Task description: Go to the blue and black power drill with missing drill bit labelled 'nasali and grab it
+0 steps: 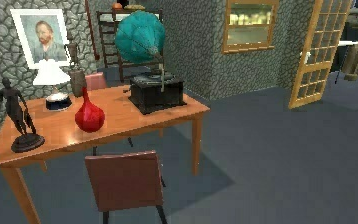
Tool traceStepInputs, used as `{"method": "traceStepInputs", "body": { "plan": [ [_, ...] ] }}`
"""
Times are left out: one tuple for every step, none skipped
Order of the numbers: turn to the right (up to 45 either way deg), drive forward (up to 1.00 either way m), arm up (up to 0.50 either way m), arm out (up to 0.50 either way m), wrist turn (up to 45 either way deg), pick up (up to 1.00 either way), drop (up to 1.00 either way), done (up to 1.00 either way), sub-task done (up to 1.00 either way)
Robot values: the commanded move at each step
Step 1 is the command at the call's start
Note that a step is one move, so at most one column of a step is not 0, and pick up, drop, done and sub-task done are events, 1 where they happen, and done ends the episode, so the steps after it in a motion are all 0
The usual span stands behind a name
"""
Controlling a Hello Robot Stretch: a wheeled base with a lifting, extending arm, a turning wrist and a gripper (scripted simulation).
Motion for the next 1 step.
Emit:
{"method": "traceStepInputs", "body": {
  "plan": [
    [0.0,0.0,0.0,-0.34,0.0,0.0,0.0,0.0,0.0]
  ]
}}
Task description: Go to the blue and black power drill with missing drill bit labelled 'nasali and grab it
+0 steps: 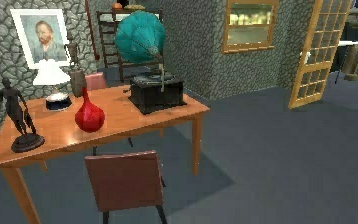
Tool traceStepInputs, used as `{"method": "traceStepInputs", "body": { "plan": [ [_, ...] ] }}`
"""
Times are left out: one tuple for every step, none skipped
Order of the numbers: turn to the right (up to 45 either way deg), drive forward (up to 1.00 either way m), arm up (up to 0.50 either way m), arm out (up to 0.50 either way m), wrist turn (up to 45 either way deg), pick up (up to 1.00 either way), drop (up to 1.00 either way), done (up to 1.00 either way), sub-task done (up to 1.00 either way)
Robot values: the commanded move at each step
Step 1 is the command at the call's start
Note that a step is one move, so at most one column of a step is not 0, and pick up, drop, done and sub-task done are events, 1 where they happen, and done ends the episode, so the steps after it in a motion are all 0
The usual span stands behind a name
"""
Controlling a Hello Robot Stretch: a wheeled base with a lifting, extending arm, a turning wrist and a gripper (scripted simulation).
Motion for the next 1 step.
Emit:
{"method": "traceStepInputs", "body": {
  "plan": [
    [45.0,0.0,0.0,0.0,0.0,0.0,0.0,0.0,0.0]
  ]
}}
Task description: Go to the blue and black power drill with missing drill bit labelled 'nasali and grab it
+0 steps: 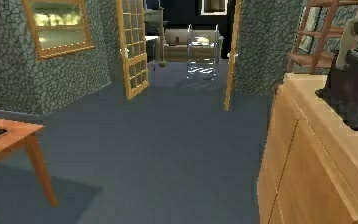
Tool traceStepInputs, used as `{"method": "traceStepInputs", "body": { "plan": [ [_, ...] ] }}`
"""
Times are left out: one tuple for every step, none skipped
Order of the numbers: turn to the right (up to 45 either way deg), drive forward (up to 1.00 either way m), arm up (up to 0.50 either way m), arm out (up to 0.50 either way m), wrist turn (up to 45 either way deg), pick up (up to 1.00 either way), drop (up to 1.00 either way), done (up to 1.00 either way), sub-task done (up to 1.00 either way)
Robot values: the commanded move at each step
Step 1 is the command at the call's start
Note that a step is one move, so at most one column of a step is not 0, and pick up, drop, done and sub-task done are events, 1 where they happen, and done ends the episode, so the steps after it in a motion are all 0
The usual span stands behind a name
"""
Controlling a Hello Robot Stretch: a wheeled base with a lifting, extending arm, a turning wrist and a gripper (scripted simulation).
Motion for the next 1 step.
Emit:
{"method": "traceStepInputs", "body": {
  "plan": [
    [45.0,0.0,0.0,0.0,0.0,0.0,0.0,0.0,0.0]
  ]
}}
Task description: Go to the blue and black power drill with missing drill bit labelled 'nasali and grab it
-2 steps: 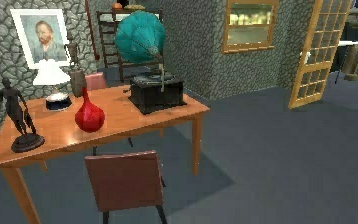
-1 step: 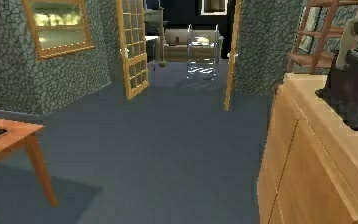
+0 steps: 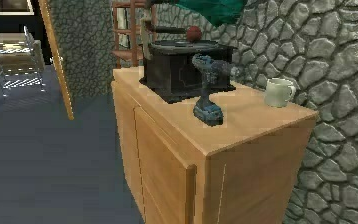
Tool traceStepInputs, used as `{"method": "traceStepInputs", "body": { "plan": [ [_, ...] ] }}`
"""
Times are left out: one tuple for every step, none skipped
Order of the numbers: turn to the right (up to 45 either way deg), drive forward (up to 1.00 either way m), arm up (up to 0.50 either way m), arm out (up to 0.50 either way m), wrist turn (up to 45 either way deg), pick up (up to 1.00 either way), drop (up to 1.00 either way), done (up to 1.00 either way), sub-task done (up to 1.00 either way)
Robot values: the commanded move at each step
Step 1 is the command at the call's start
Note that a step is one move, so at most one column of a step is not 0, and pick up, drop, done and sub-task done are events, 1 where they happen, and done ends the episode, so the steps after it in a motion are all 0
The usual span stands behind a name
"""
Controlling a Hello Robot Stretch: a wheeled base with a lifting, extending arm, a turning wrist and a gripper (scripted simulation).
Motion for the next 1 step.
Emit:
{"method": "traceStepInputs", "body": {
  "plan": [
    [18.0,0.0,0.0,0.0,0.0,0.0,0.0,0.0,0.0]
  ]
}}
